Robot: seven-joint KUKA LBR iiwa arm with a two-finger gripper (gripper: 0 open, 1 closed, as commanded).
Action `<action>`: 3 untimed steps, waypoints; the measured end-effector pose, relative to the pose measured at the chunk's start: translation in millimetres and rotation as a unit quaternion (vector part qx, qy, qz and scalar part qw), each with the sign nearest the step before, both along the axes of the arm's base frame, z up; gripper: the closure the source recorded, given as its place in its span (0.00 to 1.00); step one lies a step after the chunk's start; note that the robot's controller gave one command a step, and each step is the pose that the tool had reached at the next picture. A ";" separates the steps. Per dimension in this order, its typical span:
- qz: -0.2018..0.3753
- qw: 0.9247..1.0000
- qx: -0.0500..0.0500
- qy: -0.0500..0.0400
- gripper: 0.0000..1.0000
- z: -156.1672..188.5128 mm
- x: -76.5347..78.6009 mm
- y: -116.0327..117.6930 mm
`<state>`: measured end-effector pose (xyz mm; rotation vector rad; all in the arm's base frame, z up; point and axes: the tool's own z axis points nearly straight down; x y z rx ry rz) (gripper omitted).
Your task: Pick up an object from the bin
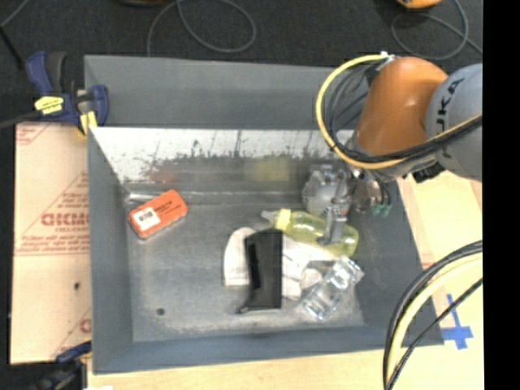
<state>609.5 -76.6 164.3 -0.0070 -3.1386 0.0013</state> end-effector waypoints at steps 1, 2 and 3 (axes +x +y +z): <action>0.001 1.000 0.000 -0.004 0.00 5.2 1.4 0.2; 0.048 0.999 -0.001 -0.004 0.00 -57.3 5.8 -1.0; 0.059 0.998 0.000 -0.002 0.00 -105.9 3.8 -1.2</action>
Offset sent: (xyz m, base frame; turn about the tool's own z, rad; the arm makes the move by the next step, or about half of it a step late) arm 0.0051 -0.0008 -0.0943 -0.1428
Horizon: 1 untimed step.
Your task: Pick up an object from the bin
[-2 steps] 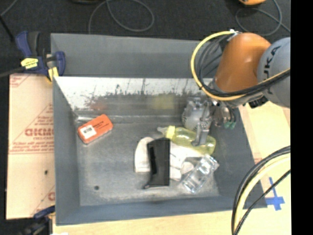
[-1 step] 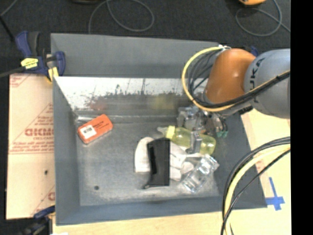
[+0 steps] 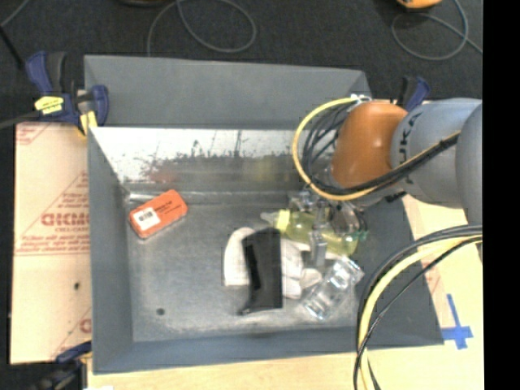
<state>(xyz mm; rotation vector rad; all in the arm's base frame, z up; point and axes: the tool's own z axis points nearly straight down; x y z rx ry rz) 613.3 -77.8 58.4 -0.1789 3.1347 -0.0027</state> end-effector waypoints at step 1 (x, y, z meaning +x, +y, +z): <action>-0.089 0.996 0.001 -0.004 0.00 30.0 -3.2 -2.3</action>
Offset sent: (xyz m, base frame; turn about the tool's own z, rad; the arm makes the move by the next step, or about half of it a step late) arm -0.0113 0.0134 0.0116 0.3087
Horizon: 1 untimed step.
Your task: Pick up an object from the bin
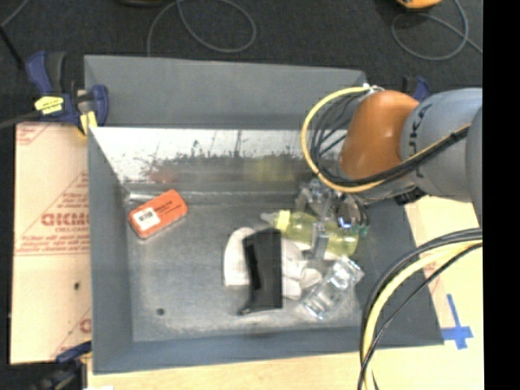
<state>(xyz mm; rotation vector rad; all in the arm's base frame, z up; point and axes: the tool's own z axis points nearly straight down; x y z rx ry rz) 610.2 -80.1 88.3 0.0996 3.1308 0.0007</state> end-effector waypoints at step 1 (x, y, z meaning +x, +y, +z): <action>-0.038 0.999 0.000 0.000 0.00 1.6 -2.8 7.1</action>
Offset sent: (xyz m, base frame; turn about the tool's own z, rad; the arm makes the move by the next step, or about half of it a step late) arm -0.0147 0.0210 -0.0183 0.3505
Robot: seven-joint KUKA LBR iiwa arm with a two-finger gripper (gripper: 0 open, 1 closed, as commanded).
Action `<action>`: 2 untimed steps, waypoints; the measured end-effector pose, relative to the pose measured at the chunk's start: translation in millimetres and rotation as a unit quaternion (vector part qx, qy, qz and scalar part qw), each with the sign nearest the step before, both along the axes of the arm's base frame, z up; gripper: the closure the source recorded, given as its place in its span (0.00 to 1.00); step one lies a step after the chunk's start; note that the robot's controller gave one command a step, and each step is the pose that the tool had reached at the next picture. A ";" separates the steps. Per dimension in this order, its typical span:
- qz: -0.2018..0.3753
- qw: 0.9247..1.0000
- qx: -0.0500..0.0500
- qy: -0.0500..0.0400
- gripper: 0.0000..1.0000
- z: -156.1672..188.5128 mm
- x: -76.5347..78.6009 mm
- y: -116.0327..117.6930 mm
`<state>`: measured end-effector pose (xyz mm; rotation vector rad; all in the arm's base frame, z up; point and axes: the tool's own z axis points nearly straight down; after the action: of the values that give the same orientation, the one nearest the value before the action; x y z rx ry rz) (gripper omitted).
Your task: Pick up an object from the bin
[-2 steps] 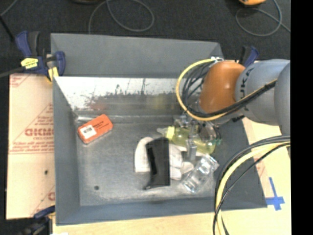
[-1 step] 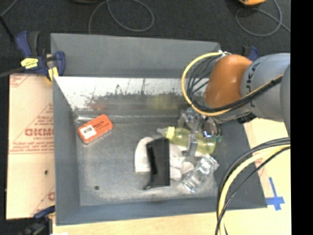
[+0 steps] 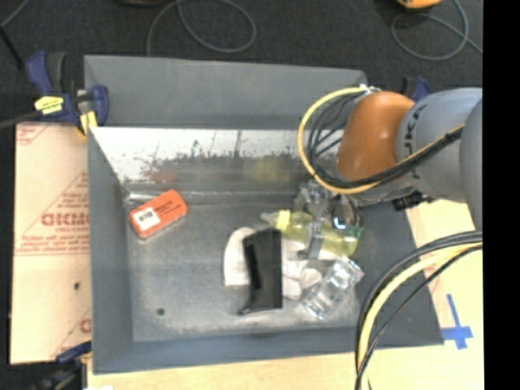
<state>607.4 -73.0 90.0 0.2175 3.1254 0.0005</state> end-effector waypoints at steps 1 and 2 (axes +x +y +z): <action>-0.134 0.991 0.002 -0.004 1.00 -18.0 -9.7 14.1; -0.134 0.991 0.002 -0.004 1.00 -18.0 -9.7 14.1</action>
Offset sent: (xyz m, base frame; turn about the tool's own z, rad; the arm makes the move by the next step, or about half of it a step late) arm 0.0000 0.0000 0.0000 0.0000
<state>597.7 -58.9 71.9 0.6334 3.0604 0.0058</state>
